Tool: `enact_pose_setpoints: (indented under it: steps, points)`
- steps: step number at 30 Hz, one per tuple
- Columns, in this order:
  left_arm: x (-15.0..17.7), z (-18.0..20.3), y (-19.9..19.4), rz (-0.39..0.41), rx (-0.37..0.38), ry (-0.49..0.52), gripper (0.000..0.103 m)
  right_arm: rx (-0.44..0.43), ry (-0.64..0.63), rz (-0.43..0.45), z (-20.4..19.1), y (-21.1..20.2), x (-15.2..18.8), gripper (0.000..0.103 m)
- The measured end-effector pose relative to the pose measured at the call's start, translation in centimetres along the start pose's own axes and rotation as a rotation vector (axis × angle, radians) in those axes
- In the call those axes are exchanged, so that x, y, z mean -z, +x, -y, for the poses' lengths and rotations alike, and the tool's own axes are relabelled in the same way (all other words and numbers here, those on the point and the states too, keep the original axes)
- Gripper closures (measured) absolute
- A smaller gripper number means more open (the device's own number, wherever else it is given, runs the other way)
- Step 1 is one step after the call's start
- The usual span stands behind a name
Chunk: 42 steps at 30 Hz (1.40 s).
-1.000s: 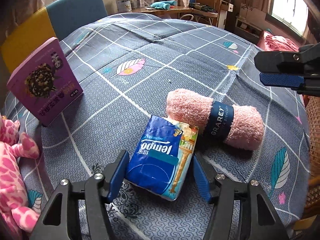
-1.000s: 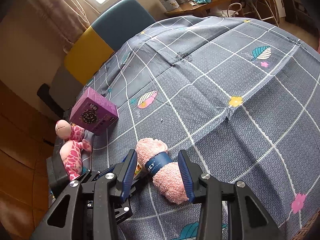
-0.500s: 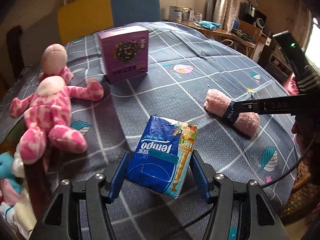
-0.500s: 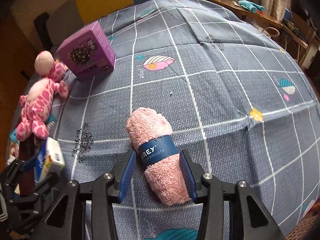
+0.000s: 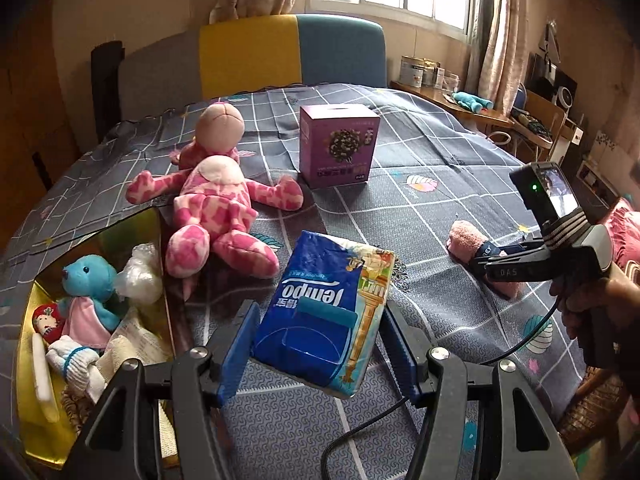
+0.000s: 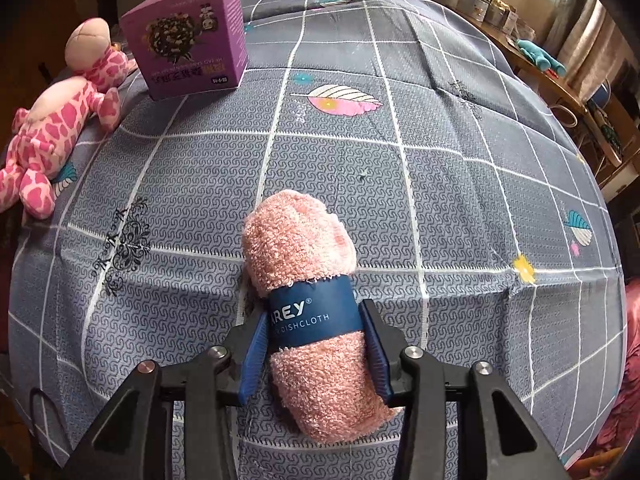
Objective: Organize soft objects
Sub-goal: 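Carry the tissue pack into the gold tray and open the left gripper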
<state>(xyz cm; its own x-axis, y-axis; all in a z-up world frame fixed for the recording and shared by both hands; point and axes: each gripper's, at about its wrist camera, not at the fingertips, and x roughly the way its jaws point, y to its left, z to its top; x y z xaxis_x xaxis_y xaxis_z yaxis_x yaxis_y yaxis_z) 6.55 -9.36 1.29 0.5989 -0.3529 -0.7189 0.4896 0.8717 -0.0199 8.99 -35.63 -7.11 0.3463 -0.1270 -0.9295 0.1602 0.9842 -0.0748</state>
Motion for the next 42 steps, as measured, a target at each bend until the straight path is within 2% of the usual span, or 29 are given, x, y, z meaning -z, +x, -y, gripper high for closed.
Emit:
enact_pose_setpoints:
  steps: [2,6,14,32,42]
  points:
    - [0.2,-0.6,-0.7,0.009,-0.007,-0.017,0.041,0.0,0.005,-0.012,0.1,0.3,0.0,0.058]
    - [0.7,-1.7,-1.8,0.026,-0.015,-0.041,0.041,-0.056,0.082,-0.03,1.3,0.4,-0.1,0.058]
    - [1.3,-3.7,-3.5,0.062,-0.024,-0.093,0.041,-0.074,0.11,-0.019,2.1,0.3,0.1,0.056]
    - [3.5,-8.8,-6.6,0.087,-0.103,-0.209,0.041,-0.019,0.053,0.011,0.8,0.3,0.4,0.057]
    - [5.1,-12.5,-8.3,0.086,-0.19,-0.274,0.041,-0.007,0.037,0.017,0.7,0.1,0.4,0.057]
